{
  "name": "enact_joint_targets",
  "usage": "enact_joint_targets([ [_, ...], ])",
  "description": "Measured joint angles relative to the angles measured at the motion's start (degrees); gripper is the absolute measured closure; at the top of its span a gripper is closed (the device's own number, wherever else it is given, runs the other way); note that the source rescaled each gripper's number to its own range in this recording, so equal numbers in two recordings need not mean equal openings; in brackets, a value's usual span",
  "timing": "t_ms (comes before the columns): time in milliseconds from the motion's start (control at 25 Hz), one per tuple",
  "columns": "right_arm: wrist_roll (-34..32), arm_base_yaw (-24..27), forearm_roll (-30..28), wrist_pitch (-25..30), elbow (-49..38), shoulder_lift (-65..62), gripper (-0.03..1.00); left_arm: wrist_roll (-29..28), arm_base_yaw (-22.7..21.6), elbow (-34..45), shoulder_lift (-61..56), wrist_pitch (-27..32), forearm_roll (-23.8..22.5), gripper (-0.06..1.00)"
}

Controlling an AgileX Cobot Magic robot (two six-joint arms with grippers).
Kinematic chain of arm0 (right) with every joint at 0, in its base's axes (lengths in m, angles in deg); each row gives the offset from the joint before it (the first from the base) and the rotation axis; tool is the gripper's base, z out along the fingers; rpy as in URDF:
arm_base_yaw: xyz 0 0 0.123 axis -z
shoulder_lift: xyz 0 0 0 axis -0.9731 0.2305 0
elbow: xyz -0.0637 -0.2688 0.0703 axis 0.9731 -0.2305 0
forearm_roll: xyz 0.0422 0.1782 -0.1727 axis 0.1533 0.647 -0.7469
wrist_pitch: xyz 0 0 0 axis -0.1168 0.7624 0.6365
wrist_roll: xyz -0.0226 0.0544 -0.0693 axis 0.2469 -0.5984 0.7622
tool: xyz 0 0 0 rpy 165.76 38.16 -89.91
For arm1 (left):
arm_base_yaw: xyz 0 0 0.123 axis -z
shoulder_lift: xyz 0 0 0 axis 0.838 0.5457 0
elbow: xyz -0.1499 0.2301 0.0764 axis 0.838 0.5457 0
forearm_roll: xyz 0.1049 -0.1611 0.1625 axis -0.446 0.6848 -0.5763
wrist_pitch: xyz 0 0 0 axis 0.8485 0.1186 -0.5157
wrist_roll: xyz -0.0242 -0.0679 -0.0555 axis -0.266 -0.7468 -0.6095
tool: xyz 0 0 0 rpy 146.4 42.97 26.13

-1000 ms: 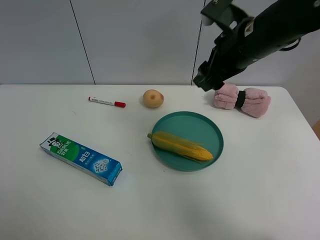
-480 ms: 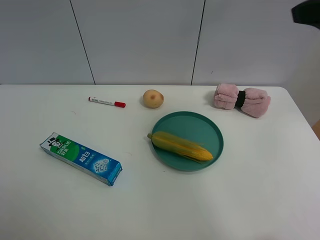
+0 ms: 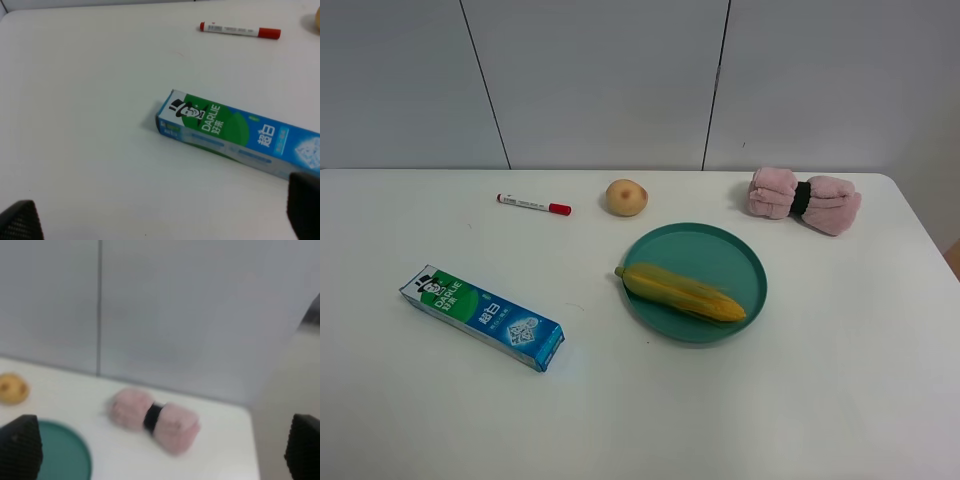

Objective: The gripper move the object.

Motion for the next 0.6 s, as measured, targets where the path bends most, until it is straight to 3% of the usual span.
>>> enact_joint_targets([
  [240, -2.83, 1.60, 0.38, 7.06, -14.58, -12.02, -0.03, 0.00, 0.00, 0.00, 0.00, 0.00, 0.00, -0.06],
  [440, -7.83, 1.60, 0.38, 7.14, -23.60, -21.07, -0.03, 0.00, 0.00, 0.00, 0.00, 0.00, 0.00, -0.06],
  [600, -8.18, 1.60, 0.45, 6.48, -28.82, -26.83, -0.03, 0.00, 0.00, 0.00, 0.00, 0.00, 0.06, -0.06],
])
